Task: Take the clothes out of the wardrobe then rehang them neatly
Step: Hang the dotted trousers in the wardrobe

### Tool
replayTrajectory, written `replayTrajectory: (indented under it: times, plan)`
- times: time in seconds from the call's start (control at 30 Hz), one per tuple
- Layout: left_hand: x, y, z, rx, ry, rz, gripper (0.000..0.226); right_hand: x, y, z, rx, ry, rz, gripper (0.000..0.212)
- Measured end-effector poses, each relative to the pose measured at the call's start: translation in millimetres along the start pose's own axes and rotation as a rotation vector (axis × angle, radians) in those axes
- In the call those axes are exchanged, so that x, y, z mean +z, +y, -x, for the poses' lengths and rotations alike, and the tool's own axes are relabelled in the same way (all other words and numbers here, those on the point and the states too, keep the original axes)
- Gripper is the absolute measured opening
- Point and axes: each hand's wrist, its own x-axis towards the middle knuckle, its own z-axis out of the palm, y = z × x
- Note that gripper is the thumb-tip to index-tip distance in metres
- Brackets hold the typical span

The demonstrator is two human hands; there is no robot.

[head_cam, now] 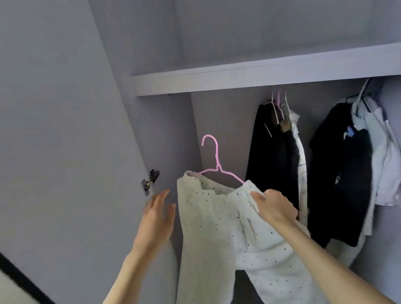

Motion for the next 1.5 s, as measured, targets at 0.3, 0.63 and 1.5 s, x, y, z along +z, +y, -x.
replayTrajectory:
  times: [0.3,0.63,1.5]
  plan:
    - [-18,-17,-125,0.212,0.058,-0.074,0.040,25,-62,-68,0.174,-0.126,-0.596,0.036]
    - [-7,78,-248,0.624,0.291,-0.292,0.055,37,-87,-143,0.104,-0.023,-0.753,0.033]
    - [-26,56,-339,0.638,0.432,-0.335,0.055,102,-145,-227,-0.012,0.098,-0.602,0.028]
